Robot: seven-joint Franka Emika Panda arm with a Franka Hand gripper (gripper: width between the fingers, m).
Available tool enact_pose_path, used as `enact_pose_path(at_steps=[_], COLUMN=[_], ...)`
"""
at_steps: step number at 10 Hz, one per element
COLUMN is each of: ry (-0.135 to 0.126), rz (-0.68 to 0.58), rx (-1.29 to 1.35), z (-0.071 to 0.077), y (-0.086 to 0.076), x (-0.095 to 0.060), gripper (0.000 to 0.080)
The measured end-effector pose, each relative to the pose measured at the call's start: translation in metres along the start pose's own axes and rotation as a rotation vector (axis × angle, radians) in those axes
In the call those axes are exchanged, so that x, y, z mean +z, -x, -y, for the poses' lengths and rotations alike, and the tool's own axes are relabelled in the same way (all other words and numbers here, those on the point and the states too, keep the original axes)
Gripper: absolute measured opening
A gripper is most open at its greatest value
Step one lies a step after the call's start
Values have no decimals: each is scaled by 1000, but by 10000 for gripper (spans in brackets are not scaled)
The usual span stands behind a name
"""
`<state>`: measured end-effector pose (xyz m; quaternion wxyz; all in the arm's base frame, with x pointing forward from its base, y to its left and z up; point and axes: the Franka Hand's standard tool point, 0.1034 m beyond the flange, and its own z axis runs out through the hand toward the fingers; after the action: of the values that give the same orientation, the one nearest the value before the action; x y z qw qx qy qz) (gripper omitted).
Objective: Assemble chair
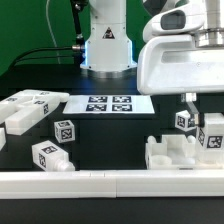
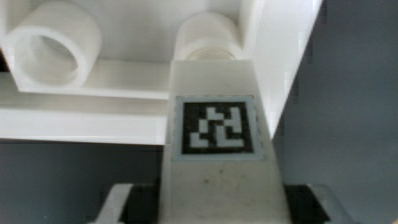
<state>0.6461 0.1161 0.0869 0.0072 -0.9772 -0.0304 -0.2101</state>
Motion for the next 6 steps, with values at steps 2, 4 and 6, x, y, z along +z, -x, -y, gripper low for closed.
enact_pose_path(at_steps=[2, 4, 6], ry=[-1, -1, 7], rz=[-5, -4, 74], rx=[8, 7, 28], z=[-1, 0, -9], y=[0, 0, 2], x=[0, 0, 1], gripper=[286, 512, 620])
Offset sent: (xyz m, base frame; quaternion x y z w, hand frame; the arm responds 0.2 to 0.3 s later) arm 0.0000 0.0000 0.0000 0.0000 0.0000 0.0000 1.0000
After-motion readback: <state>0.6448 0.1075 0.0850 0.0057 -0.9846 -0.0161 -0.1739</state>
